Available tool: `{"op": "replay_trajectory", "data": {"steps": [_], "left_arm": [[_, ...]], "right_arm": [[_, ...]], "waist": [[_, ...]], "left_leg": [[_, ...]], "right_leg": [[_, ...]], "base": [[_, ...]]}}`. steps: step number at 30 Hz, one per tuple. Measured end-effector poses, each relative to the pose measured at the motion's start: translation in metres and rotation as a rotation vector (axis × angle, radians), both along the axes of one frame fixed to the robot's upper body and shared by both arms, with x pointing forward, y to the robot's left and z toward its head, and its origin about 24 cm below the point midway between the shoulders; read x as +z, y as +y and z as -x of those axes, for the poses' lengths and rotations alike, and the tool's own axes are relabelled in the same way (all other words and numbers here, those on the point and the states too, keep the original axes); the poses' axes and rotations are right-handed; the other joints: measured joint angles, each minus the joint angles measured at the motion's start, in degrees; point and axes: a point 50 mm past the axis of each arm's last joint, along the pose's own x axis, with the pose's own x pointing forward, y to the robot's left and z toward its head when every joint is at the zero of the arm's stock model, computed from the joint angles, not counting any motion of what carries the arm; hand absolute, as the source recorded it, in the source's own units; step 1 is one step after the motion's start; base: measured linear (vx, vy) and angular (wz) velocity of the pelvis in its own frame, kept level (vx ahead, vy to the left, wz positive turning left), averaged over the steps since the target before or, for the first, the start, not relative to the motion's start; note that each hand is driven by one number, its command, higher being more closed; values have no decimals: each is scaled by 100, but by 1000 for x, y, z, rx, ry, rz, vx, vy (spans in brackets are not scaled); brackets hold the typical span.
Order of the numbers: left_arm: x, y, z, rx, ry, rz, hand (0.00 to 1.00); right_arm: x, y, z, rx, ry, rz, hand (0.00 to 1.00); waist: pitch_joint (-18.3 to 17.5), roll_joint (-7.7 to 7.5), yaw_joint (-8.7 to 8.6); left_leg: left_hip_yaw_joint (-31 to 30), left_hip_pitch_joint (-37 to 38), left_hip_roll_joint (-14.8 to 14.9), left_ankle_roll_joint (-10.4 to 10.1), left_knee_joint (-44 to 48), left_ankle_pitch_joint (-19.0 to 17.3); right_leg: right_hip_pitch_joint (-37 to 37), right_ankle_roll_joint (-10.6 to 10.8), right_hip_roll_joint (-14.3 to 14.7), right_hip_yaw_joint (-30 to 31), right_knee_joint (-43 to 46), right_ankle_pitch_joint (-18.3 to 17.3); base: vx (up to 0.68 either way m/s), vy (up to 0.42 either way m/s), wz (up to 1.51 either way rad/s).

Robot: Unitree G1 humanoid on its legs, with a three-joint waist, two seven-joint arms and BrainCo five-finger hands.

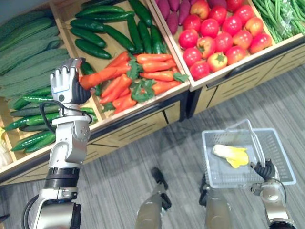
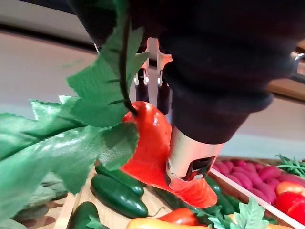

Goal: Pick vegetable in the basket

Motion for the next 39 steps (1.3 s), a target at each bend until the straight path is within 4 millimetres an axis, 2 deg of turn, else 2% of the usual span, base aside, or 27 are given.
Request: {"op": "replay_trajectory", "data": {"steps": [3,4,12,19,24,28,39], "left_arm": [[-2,0,0,-1,6,-1,100],[-5,1,1,2,15,-2,100],[-7,1,2,3,27,-4,100],[-11,-4,-1,-15,54,-17,100],[-11,-7,-1,-26,58,-18,100],[-5,-18,3,-86,20,-41,100],[7,-57,12,-278,-47,-112,100]], "right_arm": [[-5,-1,3,-7,23,-7,100],[-8,-1,5,-11,38,-11,100],[-11,-1,8,-11,49,-11,100],[-16,0,13,-17,70,-22,100],[-15,1,11,-16,68,-23,100],[-15,1,11,-16,66,-23,100],[-8,-4,3,-9,62,12,100]], "waist": [[-197,-3,33],[-385,-7,75],[-468,-101,78],[-609,-316,73],[-643,-313,75],[-729,-315,77],[-890,-315,70]], "left_leg": [[-61,11,-8,-6,-3,-5],[-133,56,-10,-37,-5,-29],[-171,21,-47,-51,-5,-42],[-179,21,-90,-45,-4,-39],[-146,148,-78,-40,-4,-35],[-147,234,-70,-102,-6,-83],[-238,358,-82,-99,-5,-91]], "right_leg": [[47,2,-20,-47,-7,-3],[153,15,-35,-124,-14,-13],[221,96,-58,-175,-158,44],[236,117,-80,-160,-214,64],[344,117,-65,-139,-223,64],[456,118,-46,-141,-280,65],[699,144,-32,-226,-417,85]], "base": [[11,-31,11],[-6,-41,17],[-9,-9,5],[7,0,1],[5,-9,-2],[0,0,0],[4,2,2]]}}
